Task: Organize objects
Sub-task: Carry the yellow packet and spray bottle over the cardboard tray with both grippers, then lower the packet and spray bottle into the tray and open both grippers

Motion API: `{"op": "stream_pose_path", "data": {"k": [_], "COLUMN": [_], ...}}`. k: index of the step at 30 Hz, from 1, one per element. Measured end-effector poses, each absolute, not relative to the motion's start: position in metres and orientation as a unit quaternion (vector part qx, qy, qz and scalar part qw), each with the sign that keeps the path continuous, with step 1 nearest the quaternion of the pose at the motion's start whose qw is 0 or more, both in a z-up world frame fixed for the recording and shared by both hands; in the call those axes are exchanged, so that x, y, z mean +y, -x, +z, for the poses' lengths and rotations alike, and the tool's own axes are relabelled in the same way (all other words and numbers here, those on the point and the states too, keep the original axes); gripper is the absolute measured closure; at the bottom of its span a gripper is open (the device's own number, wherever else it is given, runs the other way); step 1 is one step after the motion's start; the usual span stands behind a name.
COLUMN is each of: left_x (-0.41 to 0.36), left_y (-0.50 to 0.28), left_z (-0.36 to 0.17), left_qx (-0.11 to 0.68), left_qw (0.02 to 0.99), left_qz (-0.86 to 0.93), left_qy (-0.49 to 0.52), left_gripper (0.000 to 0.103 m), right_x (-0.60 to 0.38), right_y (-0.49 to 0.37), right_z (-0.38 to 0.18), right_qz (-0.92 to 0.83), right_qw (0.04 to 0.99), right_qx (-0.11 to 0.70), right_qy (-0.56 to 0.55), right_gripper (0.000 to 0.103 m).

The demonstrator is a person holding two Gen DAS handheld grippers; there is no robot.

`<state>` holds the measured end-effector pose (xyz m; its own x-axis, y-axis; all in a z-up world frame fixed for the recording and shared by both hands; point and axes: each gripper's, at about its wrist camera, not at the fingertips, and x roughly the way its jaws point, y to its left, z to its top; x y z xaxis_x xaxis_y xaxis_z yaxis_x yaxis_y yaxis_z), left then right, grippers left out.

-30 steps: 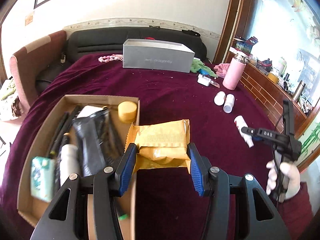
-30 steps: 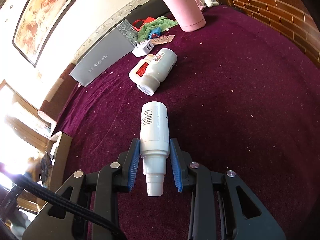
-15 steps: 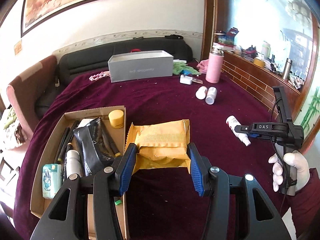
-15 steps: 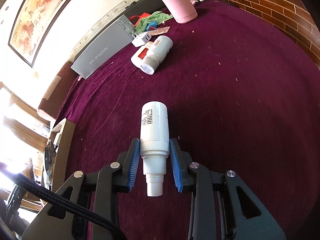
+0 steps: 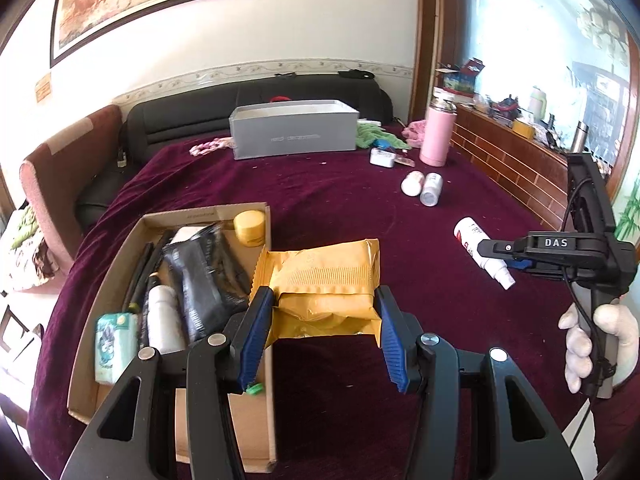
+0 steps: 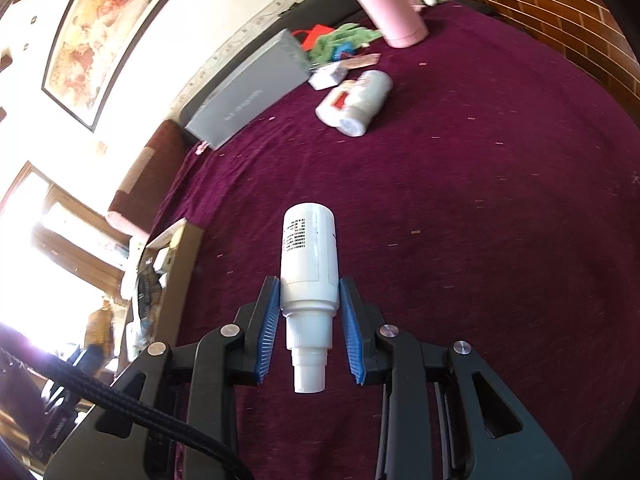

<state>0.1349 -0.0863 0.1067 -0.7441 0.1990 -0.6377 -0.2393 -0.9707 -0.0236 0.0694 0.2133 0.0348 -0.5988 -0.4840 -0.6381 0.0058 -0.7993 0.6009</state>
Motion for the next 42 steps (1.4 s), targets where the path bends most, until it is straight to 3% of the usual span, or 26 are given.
{"op": "stream_pose_path", "data": {"k": [16,29,42], "left_x": [-0.231,-0.246,-0.248], "left_y": [-0.130,-0.127,-0.130], "left_z": [0.068,0.039,0.039], "left_qx": [-0.071,-0.081,-0.095], "left_qw": [0.008,0.021,0.037], "left_qz": [0.928,0.914,0.912], "left_qy": [0.366,0.397,0.398], "left_gripper": [0.058,0.057,0.052], "right_x": [0.044,-0.077,-0.089], "right_y": [-0.035,-0.048,-0.065], "right_z": [0.052,0.024,0.023], "right_qz": [-0.815,-0.765,-0.784], "right_qw": [0.273,0.352,0.338], "right_qx": [-0.216,-0.158,-0.100], "right_qy": [-0.463,-0.516,-0.511], "right_gripper": [0.075,0.075,0.070]}}
